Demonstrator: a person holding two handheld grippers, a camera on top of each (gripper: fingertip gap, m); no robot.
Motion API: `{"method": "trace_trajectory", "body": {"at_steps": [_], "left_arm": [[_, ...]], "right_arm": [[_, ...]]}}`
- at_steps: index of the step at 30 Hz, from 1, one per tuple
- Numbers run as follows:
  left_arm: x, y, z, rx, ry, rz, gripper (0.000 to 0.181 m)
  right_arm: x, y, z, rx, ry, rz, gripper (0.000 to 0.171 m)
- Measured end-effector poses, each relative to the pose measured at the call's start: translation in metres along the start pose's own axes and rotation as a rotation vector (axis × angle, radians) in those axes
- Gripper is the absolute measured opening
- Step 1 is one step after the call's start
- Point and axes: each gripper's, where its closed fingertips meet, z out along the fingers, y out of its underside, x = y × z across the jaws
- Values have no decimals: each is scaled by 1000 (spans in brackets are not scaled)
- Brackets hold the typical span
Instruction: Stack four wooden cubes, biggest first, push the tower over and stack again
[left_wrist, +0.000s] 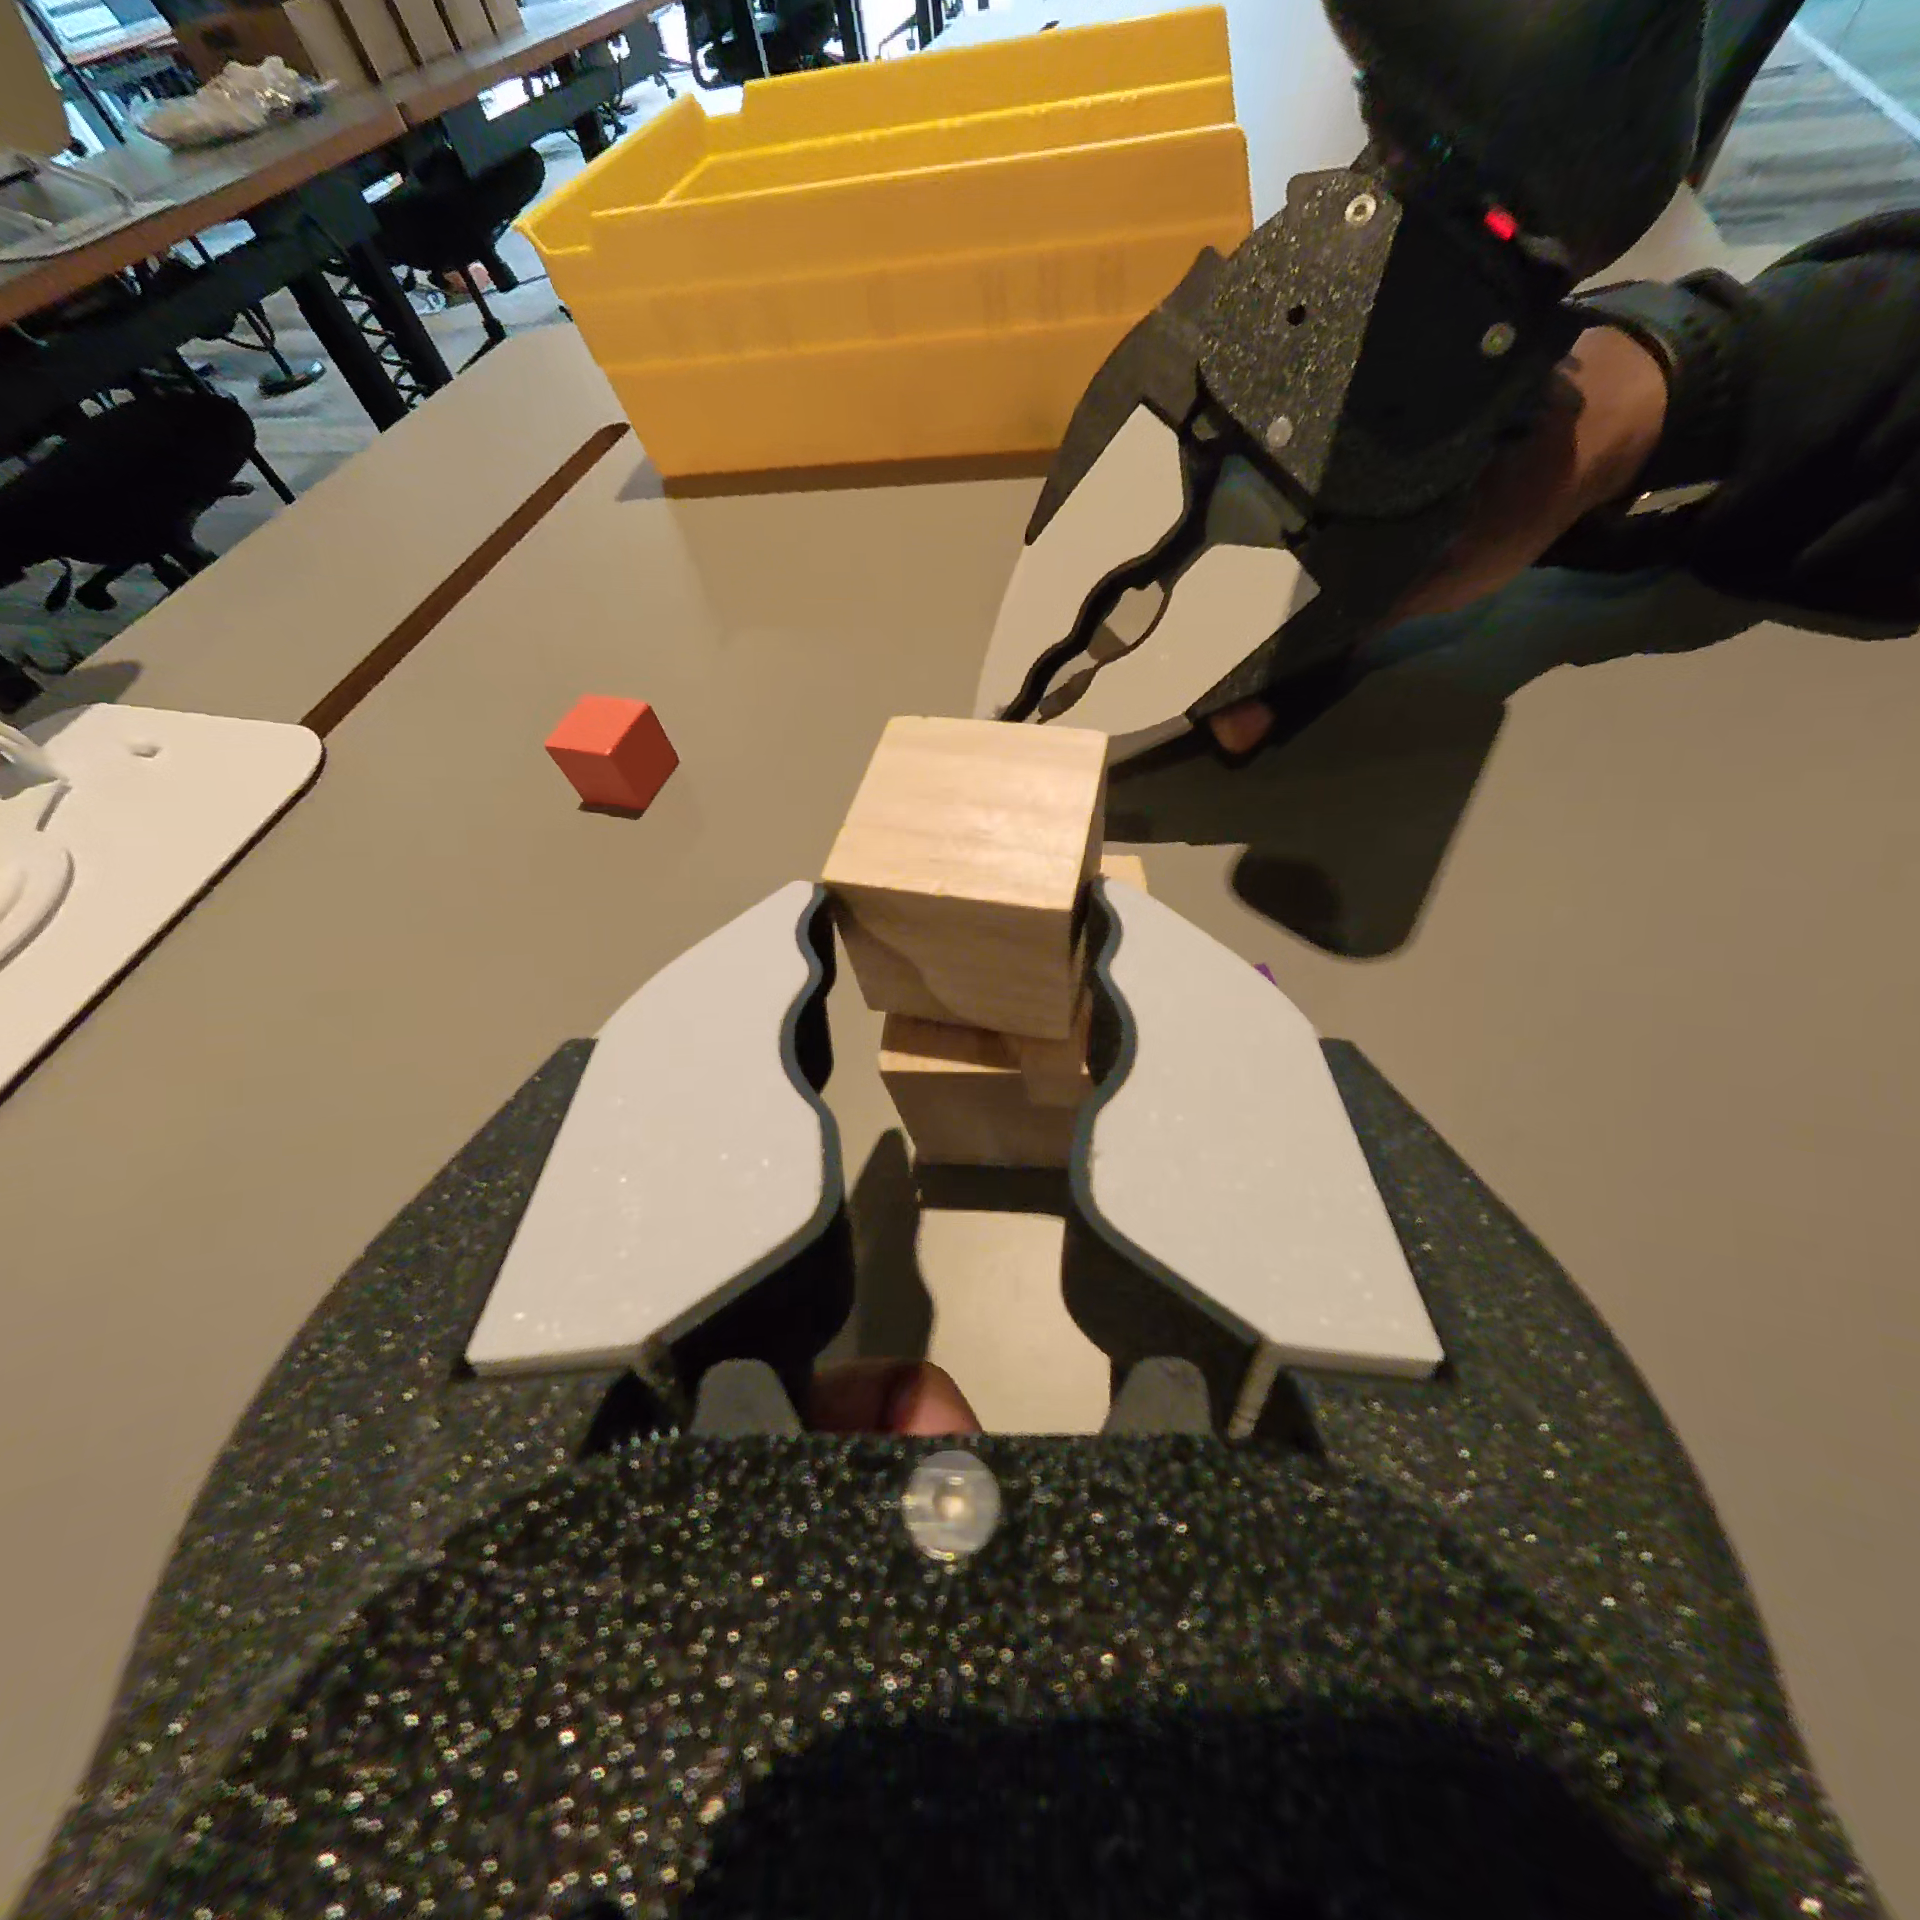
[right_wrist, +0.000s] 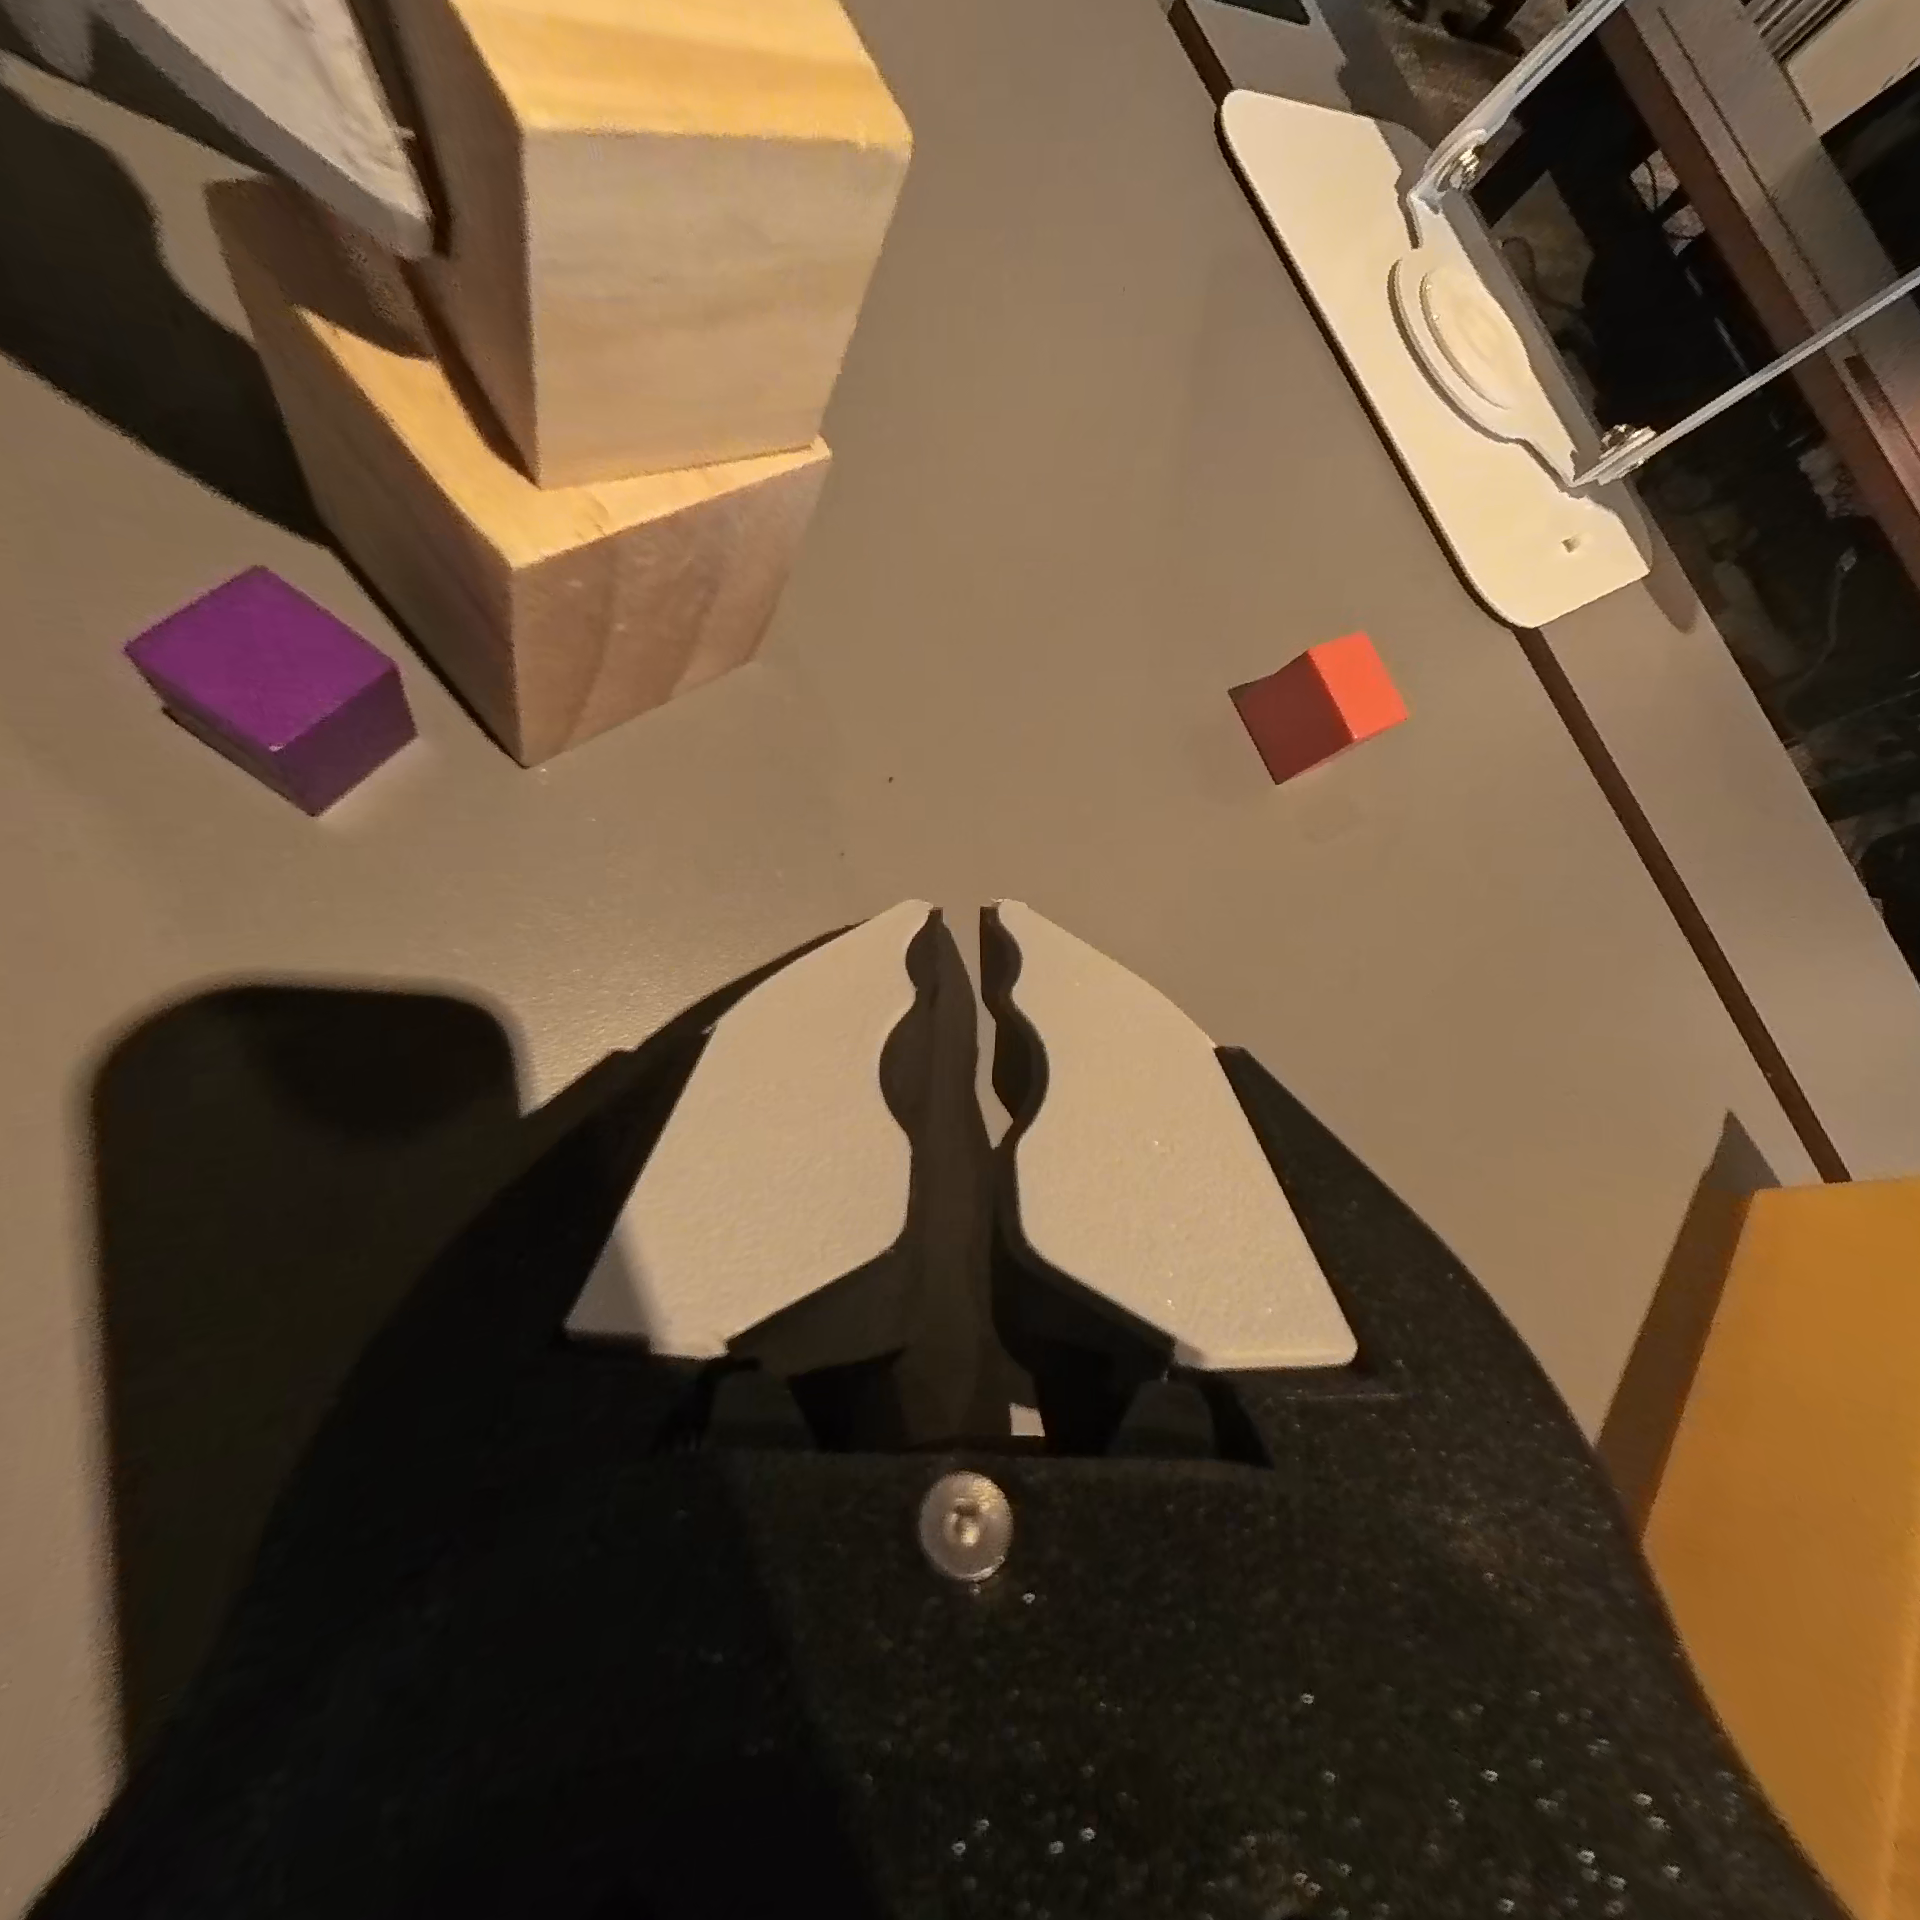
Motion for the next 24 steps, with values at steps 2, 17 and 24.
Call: {"method": "trace_trajectory", "body": {"at_steps": [2,17,24], "left_arm": [[0,-1,1,1,-6,2,46],[0,0,0,-60,-64,-26,46],[1,0,-1,-85,-67,-45,45]], "right_arm": [[0,0,0,0,0,-1,7],[0,0,0,-1,2,-5,6],[0,0,0,-1,3,-7,6]]}}
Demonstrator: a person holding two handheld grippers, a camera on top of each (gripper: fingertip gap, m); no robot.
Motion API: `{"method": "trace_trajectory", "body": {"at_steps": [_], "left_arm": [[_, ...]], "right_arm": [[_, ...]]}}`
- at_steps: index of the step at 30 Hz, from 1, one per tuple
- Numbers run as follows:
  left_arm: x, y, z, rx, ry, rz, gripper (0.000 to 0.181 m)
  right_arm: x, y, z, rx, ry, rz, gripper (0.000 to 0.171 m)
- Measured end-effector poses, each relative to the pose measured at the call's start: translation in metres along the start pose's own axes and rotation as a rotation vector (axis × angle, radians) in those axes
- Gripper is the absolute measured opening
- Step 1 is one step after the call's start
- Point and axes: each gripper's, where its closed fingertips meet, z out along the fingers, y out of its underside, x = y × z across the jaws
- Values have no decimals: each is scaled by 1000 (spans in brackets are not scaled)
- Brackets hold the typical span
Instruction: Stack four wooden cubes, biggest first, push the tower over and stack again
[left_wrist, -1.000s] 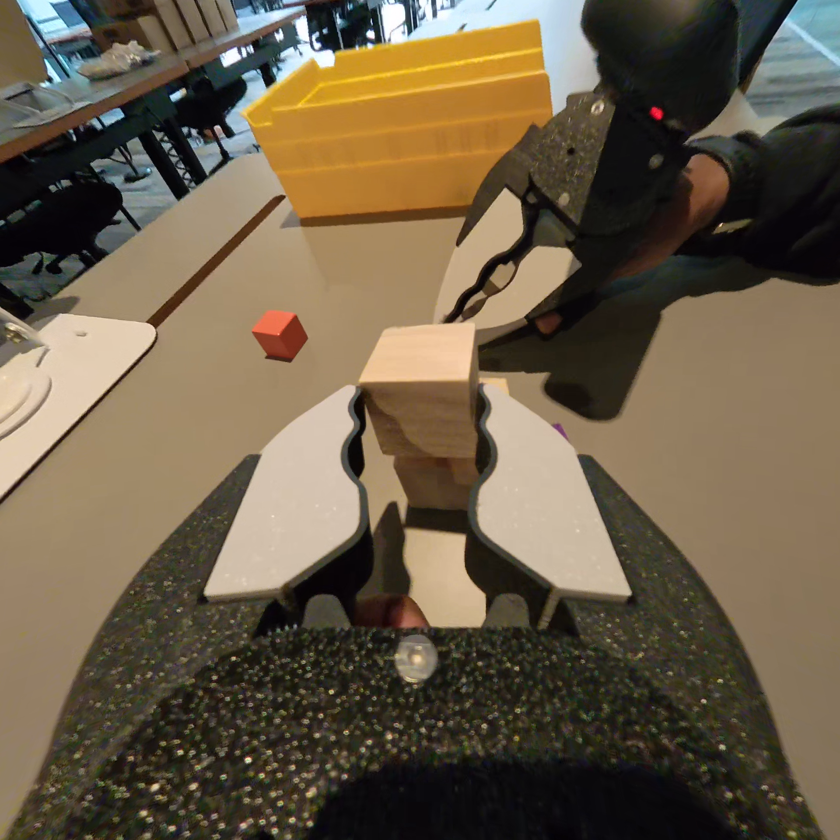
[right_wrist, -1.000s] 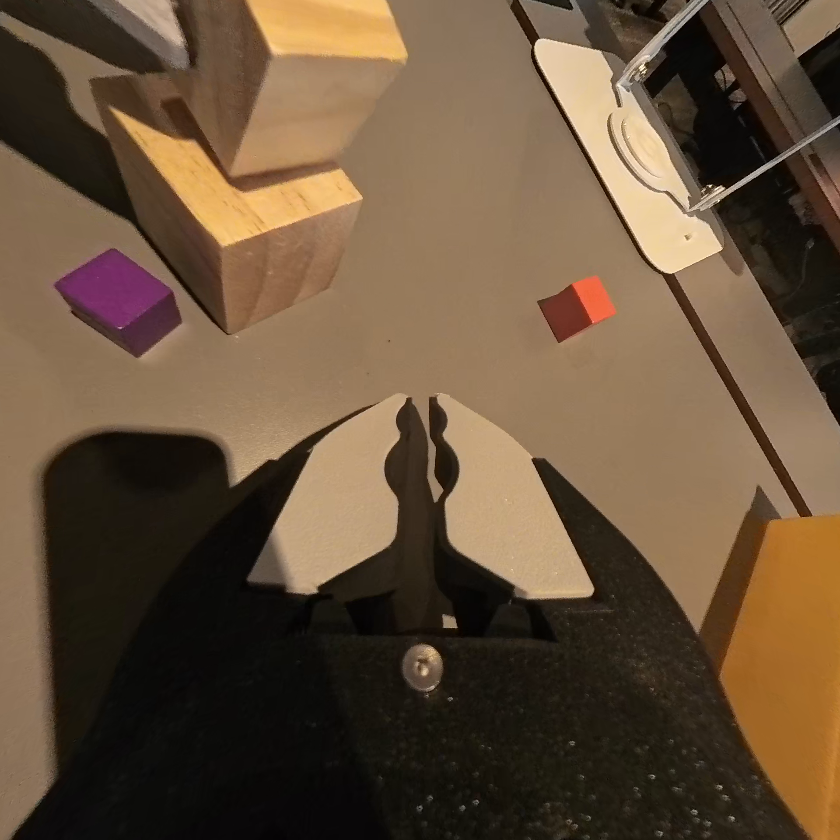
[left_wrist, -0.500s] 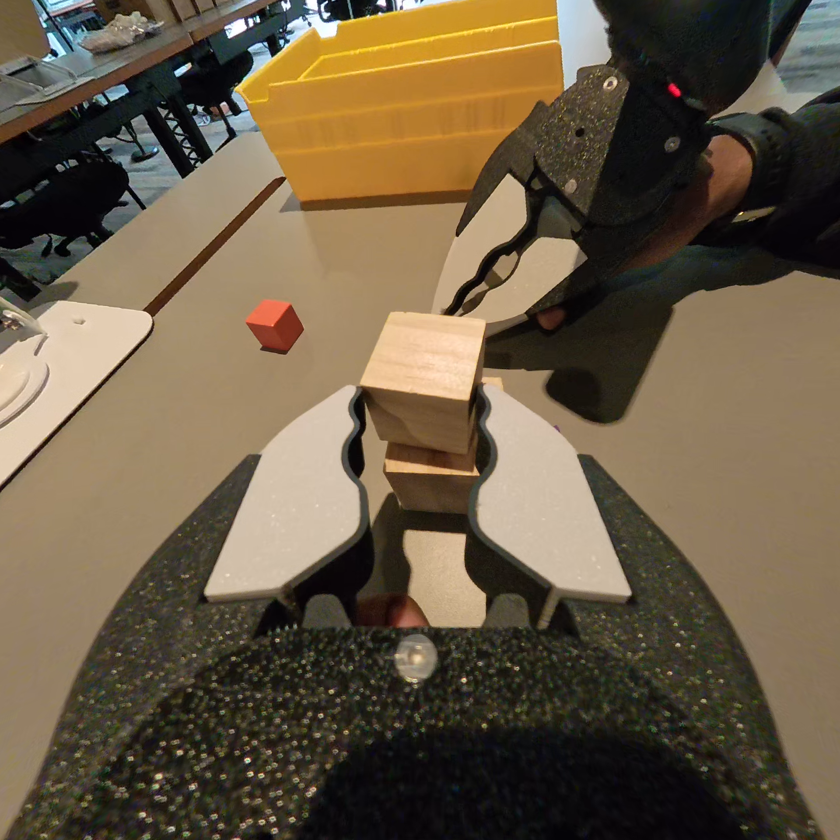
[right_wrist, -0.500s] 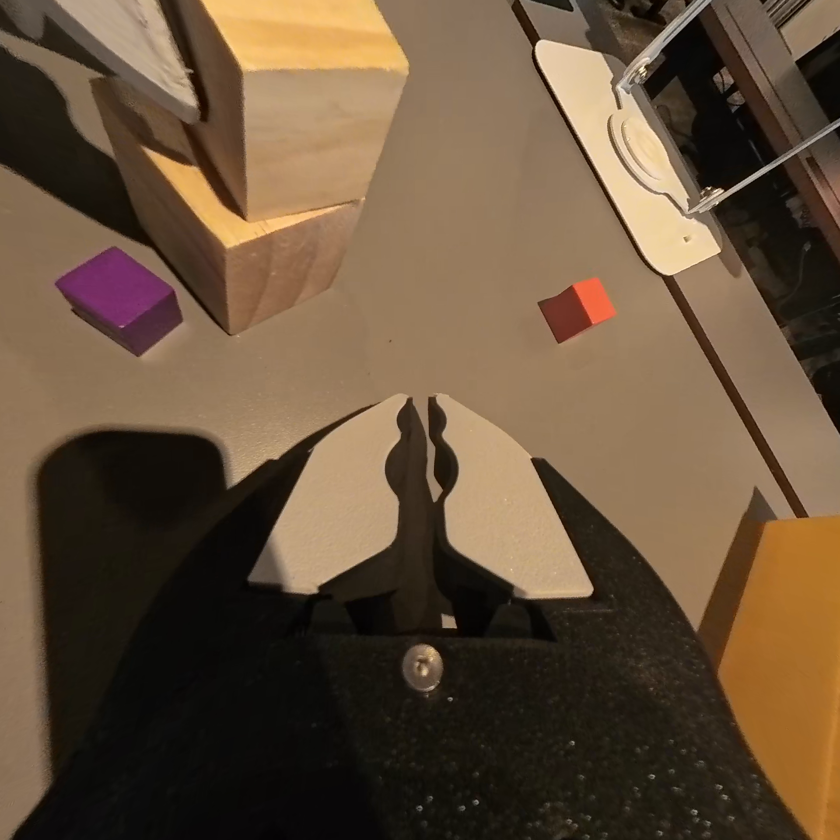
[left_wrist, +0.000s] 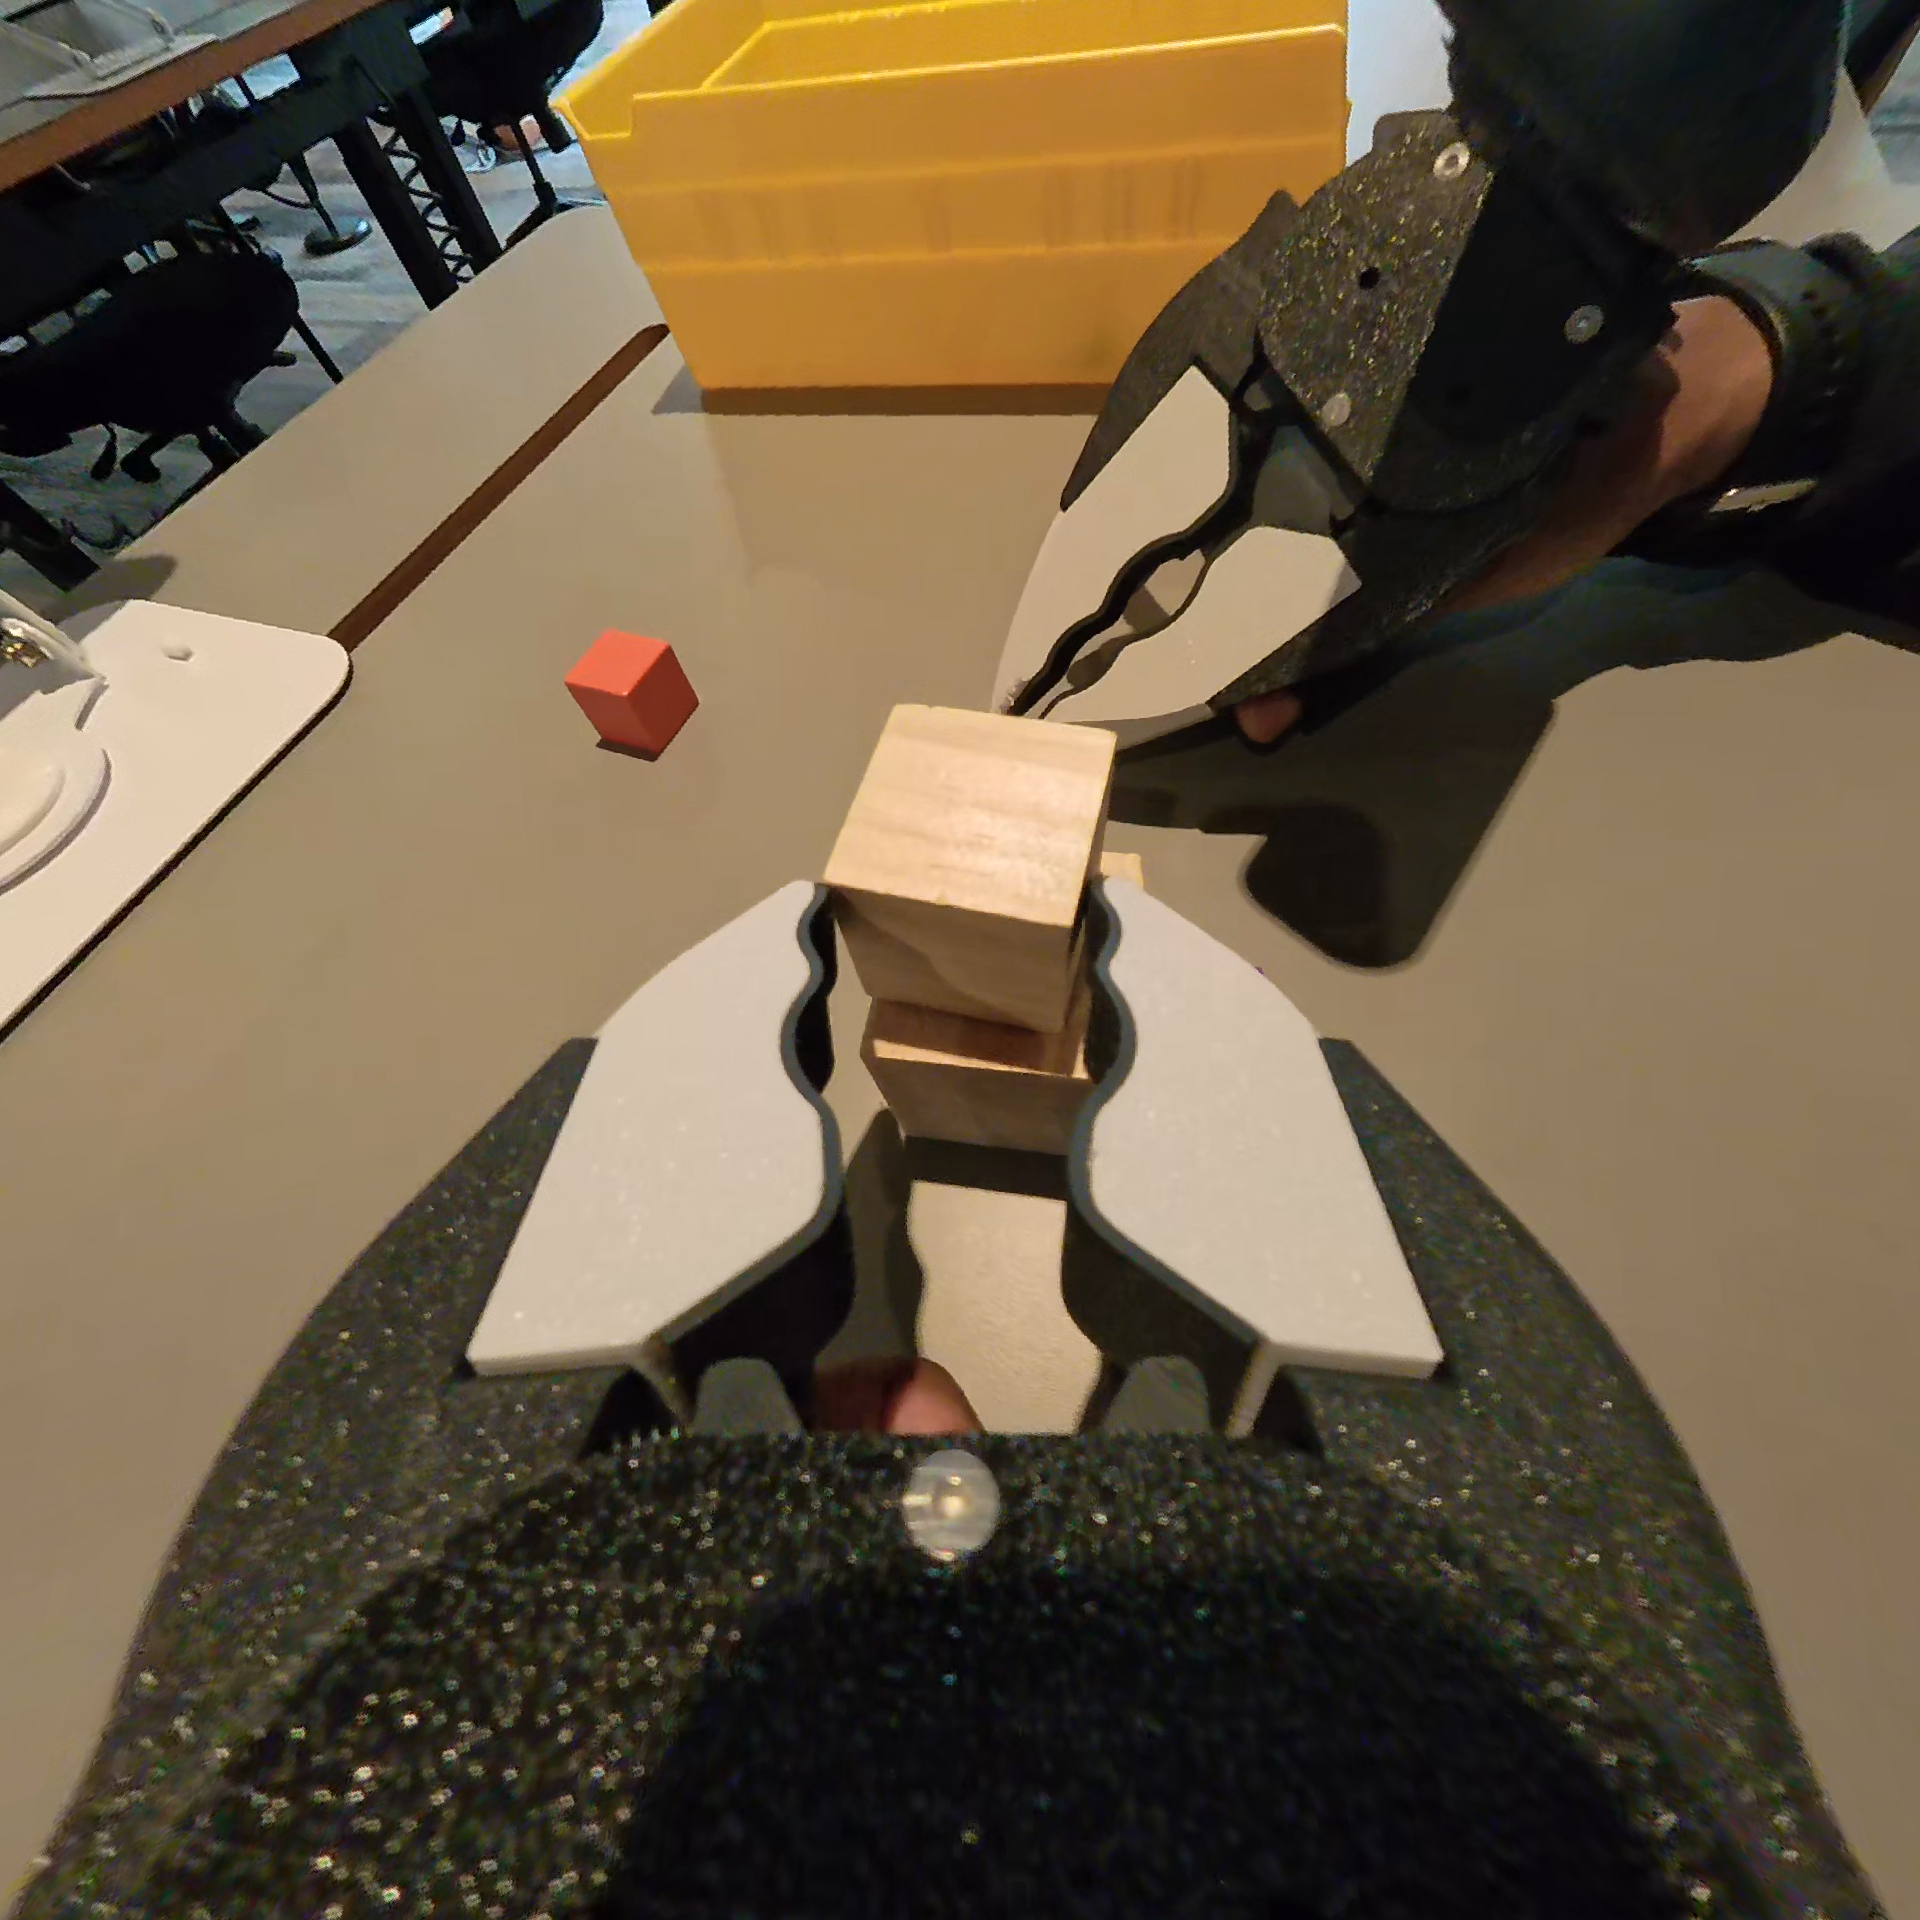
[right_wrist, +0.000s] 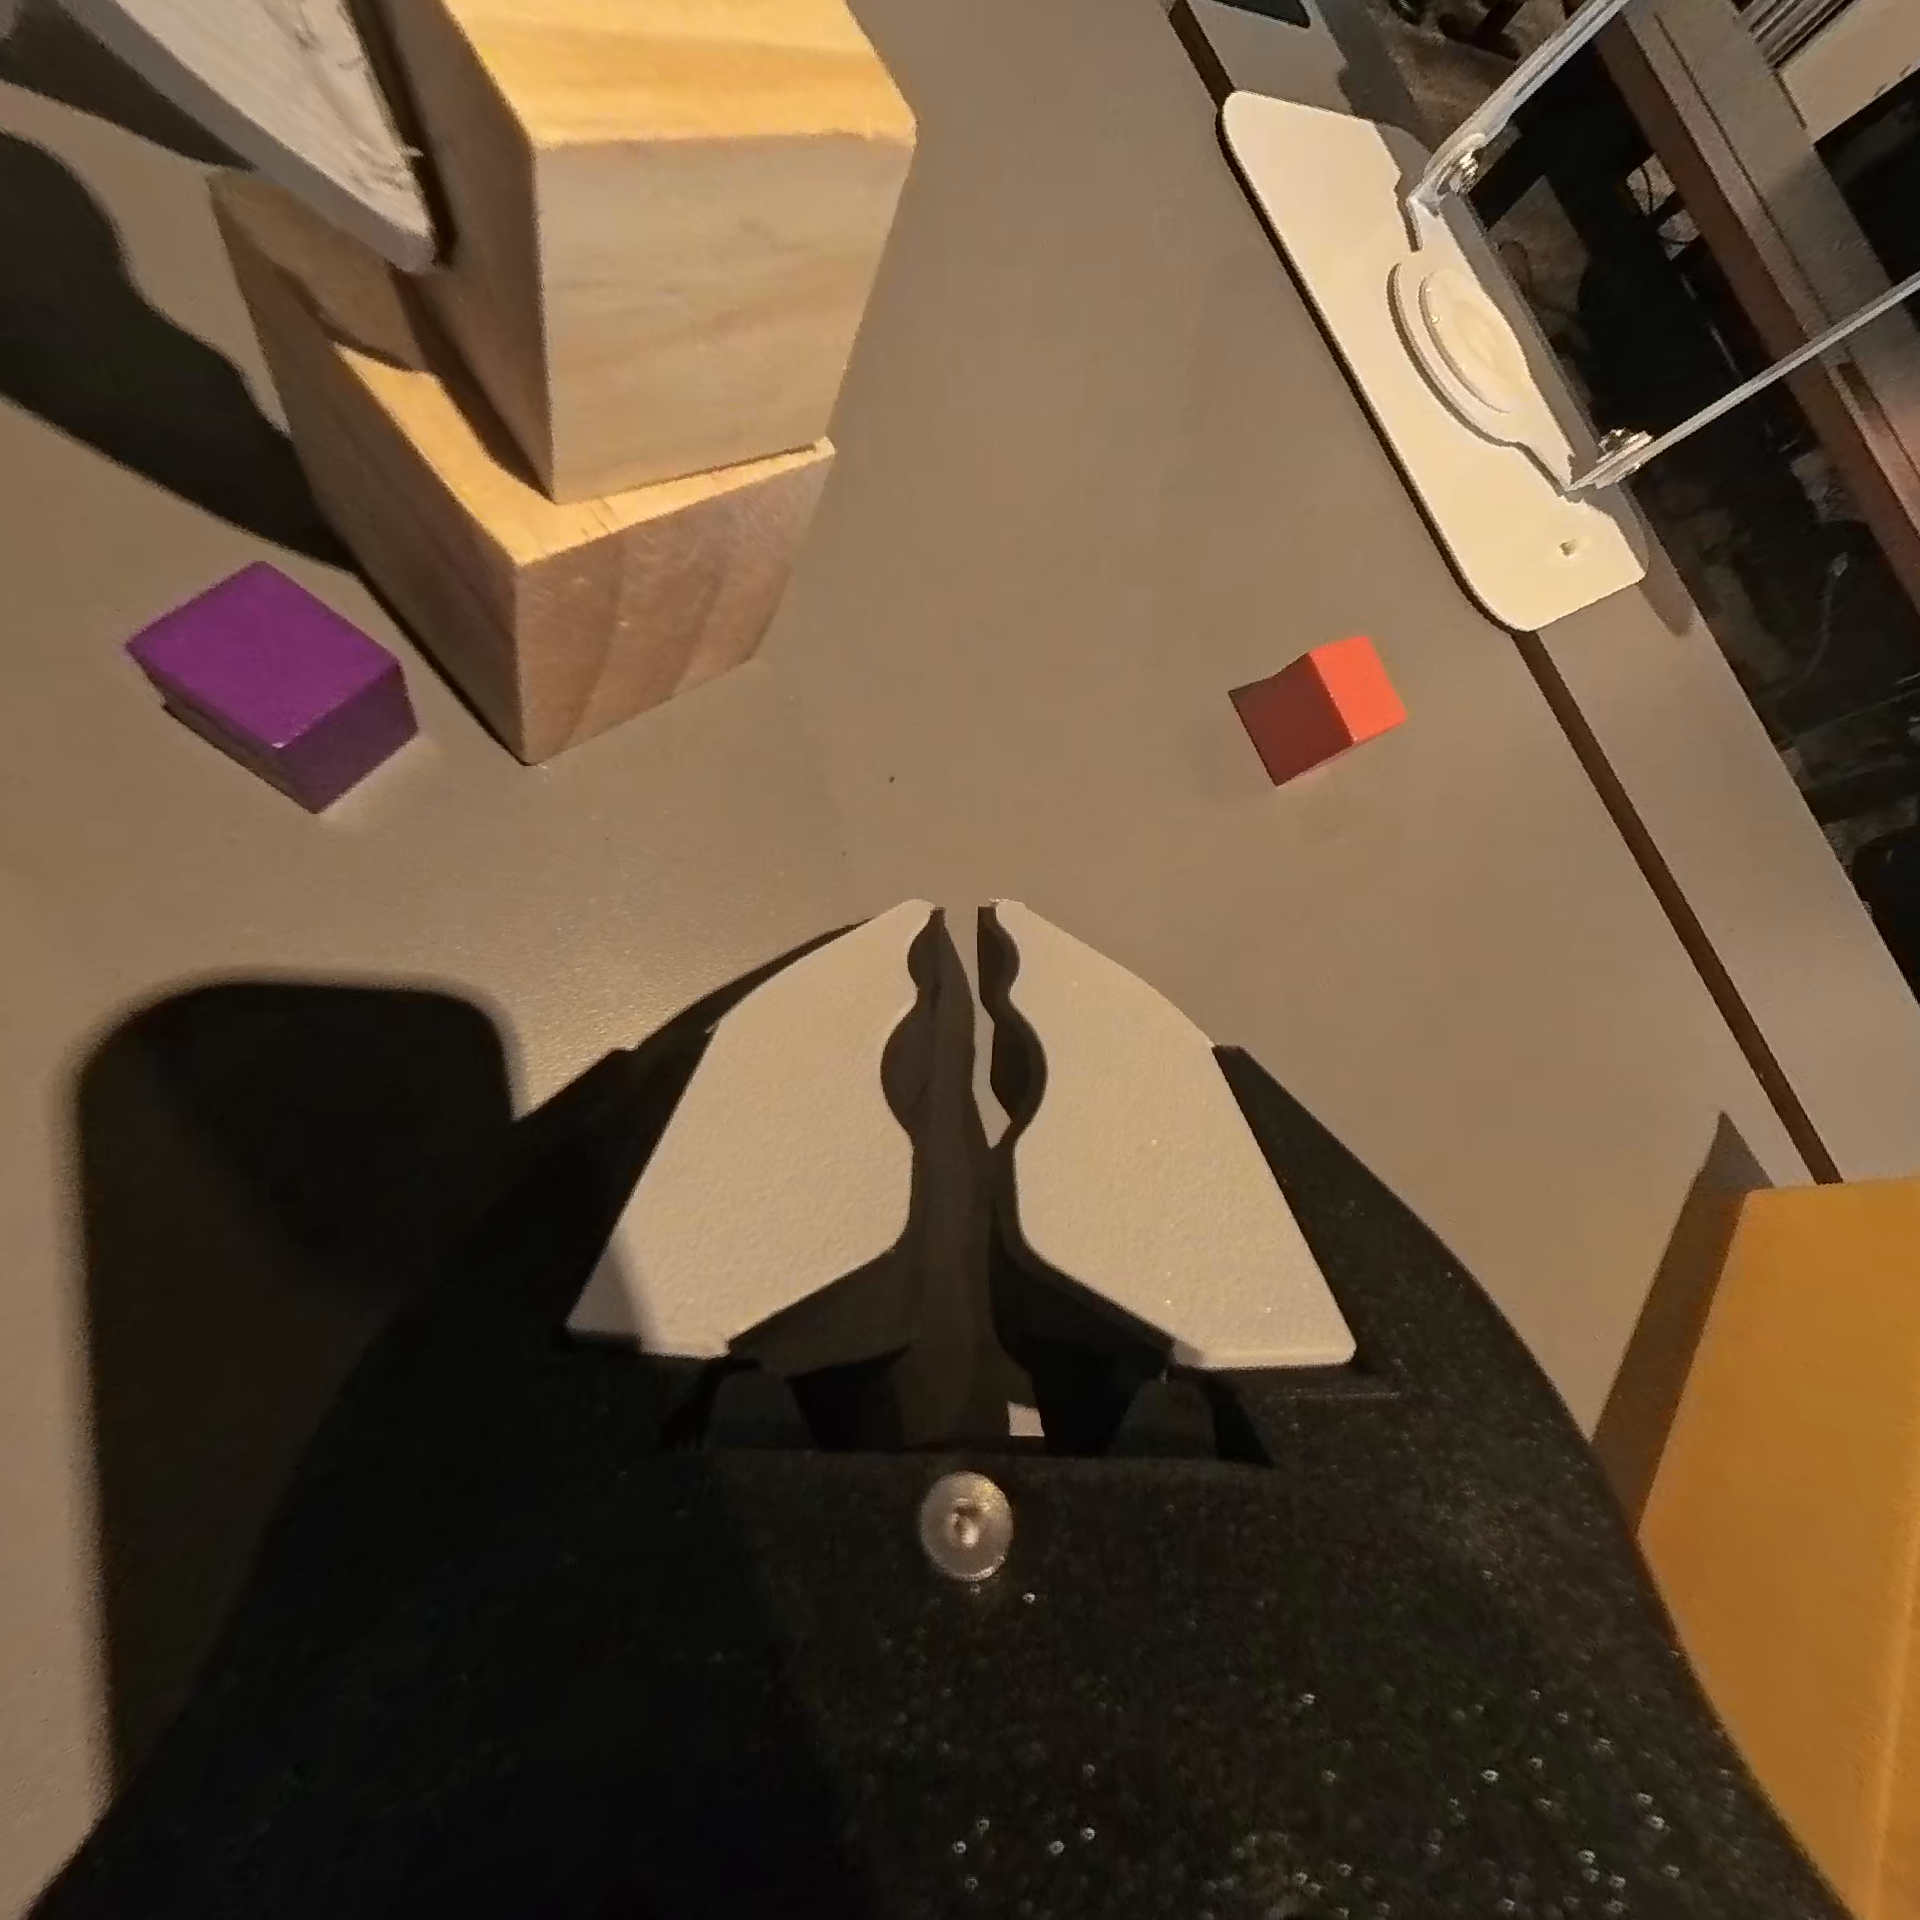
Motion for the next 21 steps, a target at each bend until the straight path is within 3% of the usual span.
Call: {"method": "trace_trajectory", "body": {"at_steps": [21], "left_arm": [[4,3,-3,-45,-24,-72,45]], "right_arm": [[0,0,0,-1,2,-5,5]]}}
